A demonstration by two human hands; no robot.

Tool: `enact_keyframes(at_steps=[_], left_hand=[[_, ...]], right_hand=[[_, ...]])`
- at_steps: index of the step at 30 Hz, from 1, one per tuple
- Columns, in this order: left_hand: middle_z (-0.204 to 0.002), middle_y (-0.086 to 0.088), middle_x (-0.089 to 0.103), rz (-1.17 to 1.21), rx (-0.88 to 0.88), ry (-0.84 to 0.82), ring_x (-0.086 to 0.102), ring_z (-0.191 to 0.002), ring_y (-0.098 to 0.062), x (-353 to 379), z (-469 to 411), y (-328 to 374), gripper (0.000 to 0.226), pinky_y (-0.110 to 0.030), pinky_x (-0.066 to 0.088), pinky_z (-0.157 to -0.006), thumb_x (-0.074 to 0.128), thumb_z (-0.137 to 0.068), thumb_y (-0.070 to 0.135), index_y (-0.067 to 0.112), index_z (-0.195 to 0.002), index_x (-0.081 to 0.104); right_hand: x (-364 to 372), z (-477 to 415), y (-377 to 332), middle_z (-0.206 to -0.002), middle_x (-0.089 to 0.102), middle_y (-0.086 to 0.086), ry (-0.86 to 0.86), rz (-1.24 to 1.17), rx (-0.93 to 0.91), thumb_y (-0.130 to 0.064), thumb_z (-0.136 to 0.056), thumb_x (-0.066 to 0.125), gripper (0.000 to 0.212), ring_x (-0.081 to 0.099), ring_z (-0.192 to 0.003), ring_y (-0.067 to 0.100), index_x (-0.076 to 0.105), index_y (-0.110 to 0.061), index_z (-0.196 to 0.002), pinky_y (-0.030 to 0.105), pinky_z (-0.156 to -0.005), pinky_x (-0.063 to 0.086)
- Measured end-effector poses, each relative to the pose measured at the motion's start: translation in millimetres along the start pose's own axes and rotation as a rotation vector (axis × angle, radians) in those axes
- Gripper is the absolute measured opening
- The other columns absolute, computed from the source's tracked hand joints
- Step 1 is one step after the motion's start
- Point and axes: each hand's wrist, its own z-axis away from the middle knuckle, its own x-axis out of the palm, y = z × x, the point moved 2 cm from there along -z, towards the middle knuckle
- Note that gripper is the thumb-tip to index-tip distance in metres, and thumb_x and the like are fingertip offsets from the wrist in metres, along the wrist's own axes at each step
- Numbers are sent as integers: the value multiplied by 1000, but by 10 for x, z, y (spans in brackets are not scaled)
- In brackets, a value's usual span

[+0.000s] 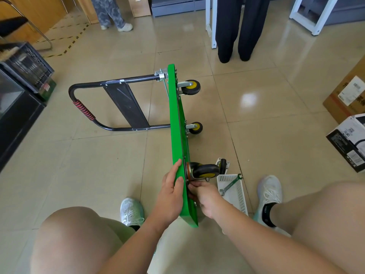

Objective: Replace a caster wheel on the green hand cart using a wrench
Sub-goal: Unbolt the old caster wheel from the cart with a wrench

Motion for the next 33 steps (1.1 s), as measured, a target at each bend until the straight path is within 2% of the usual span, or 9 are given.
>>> enact_keyframes(at_steps=[4,6,9,12,15,20,26,29,33], left_hand=[[-156,13,39,4,5,-1,31,-122,36,1,2,29,50,-20,22,-118,36,-112,25,61,-147,32],[-156,13,39,8,5,-6,31,-123,35,-4,2,30,50,-21,22,-119,36,-112,25,60,-148,32],[-156,13,39,11,7,-5,32,-123,35,-5,5,19,50,-21,24,-118,36,-112,26,62,-147,32],[-155,15,40,7,4,-4,34,-120,36,-4,7,9,50,-20,25,-114,36,-112,28,66,-145,31],[-155,15,39,11,-5,-8,34,-120,35,-5,10,18,50,-20,25,-113,36,-113,28,66,-146,31],[-154,14,39,16,-5,-9,32,-120,36,-8,20,29,50,-20,24,-115,36,-112,27,59,-151,32],[-155,15,39,21,-7,-15,32,-121,36,-17,29,51,51,-23,25,-119,36,-112,27,54,-156,32],[-154,14,39,17,-1,-14,31,-119,37,-15,28,56,51,-21,23,-118,36,-112,26,54,-155,32],[-155,13,39,15,-1,-10,31,-120,37,-13,26,63,51,-20,23,-118,37,-112,25,53,-155,33]], right_hand=[[44,43,8,-92,79,8,0,-14,10,0,-99,55,29,77,-82,22,78,-17,-93,30,-61,59],[53,43,3,-93,79,7,-7,-22,23,-2,-99,55,31,76,-85,24,80,-18,-88,31,-63,58],[48,62,-10,-98,79,8,-27,-35,65,-12,-98,60,18,75,-92,27,77,-17,-101,35,-71,58],[15,78,3,-101,79,10,-49,-63,49,-19,-100,62,17,77,-86,23,73,-14,-112,33,-64,60],[4,80,13,-98,79,11,-36,-78,31,-12,-99,63,14,78,-83,23,73,-10,-108,31,-61,60],[23,-3,-22,-97,79,11,6,-4,70,-8,-97,63,14,74,-95,30,75,-11,-103,40,-80,60],[-3,-20,-7,-94,76,9,50,57,74,-9,-89,65,19,67,-83,27,74,-10,-106,36,-77,57],[-15,-4,-37,-97,74,12,57,39,67,-4,-90,63,21,63,-86,27,74,-9,-107,36,-76,54],[-15,44,-24,-110,75,17,-14,-105,74,-4,-95,61,21,70,-95,30,73,-6,-113,39,-86,59]])
